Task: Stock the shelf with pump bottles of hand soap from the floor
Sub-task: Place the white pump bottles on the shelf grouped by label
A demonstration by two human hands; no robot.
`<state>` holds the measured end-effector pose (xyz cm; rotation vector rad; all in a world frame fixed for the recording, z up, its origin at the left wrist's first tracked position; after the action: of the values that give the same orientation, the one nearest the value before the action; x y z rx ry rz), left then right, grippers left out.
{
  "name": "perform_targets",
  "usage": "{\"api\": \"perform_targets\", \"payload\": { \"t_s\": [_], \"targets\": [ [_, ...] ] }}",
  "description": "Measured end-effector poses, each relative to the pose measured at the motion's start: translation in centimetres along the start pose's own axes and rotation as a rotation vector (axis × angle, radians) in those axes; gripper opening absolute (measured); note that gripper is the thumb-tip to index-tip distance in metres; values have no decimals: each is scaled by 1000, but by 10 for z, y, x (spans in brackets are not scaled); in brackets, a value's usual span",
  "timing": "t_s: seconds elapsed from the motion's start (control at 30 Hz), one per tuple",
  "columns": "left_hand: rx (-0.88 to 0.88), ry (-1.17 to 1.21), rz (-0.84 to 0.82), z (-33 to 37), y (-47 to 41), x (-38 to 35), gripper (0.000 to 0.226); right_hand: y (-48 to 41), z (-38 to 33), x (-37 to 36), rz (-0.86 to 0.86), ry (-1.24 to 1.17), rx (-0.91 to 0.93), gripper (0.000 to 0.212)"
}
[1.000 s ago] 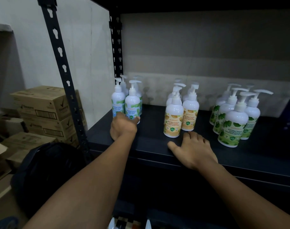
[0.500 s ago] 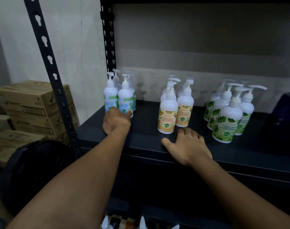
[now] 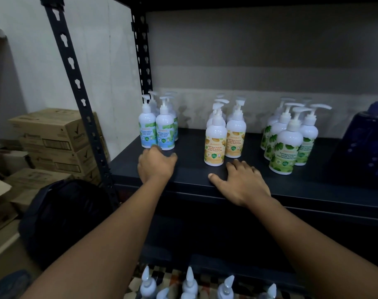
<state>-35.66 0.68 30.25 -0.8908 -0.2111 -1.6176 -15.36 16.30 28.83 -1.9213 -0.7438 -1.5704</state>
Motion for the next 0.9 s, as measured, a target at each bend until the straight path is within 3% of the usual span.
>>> {"api": "perform_targets", "payload": {
  "t_s": [0.13,0.27,0.4,0.5,0.7,0.9],
  "targets": [
    [-175,-104,-39,7,66,5,46,33,6,0,18,-41,57,86],
    [-212,56,-83,-6,137,6,44,82,23,1,101,-109,156,77],
    [-156,241,-260,-19,214,-12,26,146,56,-9,194,-341,185,52],
    [-148,325,-433,-22,270,-38,21,189,100,-49,123,-463,82,40],
    [-42,267,-696,-54,345,-97,16,231,171,-127,-43,-558,-170,32],
    [132,186,-819,-88,372,-148,22,248,221,-193,-242,-569,-349,30]
  ]
}}
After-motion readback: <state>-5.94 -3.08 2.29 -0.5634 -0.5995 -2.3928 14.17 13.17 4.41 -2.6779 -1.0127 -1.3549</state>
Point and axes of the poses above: each hand's wrist, its own y-axis away from the middle knuckle, its own x-axis out of the back of the hand, z = x × y, the point moved 8 cm from there along -y, towards the middle knuckle, and after that the axes turned 4 degrees about -x, right-handed, at the moved point
